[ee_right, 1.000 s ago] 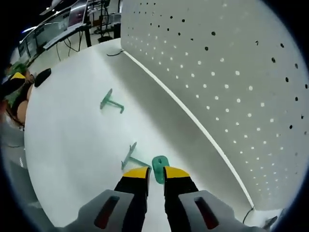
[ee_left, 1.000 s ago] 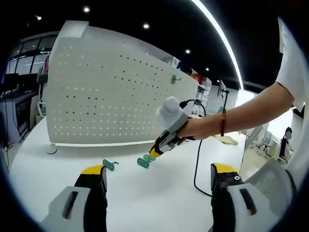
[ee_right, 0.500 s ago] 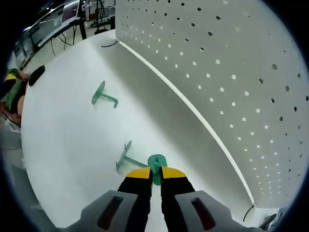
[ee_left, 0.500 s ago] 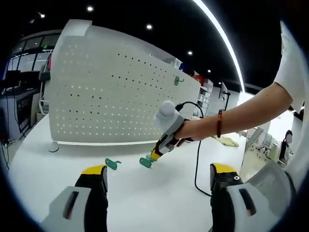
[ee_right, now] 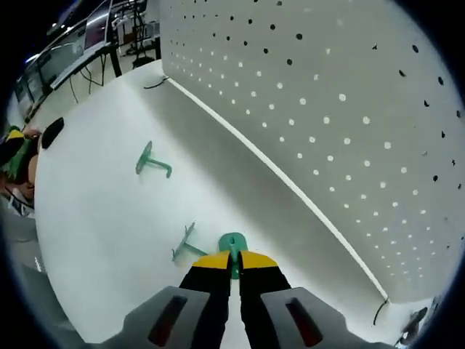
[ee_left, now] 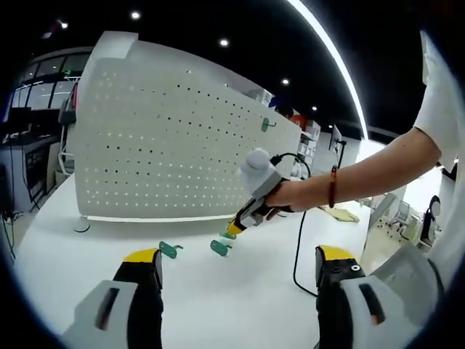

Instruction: Insert the hook assembly into the mounting plate slot until the hook locks in place.

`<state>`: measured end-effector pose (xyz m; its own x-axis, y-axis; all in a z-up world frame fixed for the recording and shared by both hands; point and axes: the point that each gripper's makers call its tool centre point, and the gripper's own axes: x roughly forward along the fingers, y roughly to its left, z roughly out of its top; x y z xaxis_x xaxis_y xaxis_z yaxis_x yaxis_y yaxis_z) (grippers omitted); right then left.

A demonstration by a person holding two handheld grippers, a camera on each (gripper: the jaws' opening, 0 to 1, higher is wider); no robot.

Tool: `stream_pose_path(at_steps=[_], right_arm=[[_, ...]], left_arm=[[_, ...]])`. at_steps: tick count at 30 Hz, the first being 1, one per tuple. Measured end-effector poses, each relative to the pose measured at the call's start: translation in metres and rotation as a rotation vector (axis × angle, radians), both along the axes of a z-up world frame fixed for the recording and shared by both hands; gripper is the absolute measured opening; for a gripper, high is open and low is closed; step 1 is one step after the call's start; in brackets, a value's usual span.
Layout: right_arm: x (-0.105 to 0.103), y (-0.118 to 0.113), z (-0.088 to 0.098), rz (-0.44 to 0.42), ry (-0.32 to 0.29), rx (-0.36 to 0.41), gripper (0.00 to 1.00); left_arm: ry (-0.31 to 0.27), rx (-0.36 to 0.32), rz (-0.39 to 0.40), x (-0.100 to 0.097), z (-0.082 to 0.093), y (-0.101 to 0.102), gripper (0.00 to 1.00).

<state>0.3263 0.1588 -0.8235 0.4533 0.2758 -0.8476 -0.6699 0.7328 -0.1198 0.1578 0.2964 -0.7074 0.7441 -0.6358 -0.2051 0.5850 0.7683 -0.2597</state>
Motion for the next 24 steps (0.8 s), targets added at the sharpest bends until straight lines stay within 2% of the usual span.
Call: stream_pose_path(at_steps=[3, 15, 17, 24], right_arm=[[0.001, -0.001, 0.007, -0.013, -0.022, 0.009, 0.02], [0.004, 0.005, 0.048, -0.100, -0.144, 0.132, 0.02], [0.001, 0.008, 0.054, -0.099, -0.144, 0.167, 0.02], [0.006, 0.004, 0.083, -0.170, -0.245, 0.237, 0.02]], left_arm=[[-0.004, -0.004, 0.000, -0.002, 0.002, 0.000, 0.89], [-0.010, 0.018, -0.024, -0.011, 0.007, -0.004, 0.89], [-0.015, 0.029, -0.031, -0.012, 0.007, -0.005, 0.90], [-0.027, 0.042, -0.048, -0.010, 0.012, -0.007, 0.90]])
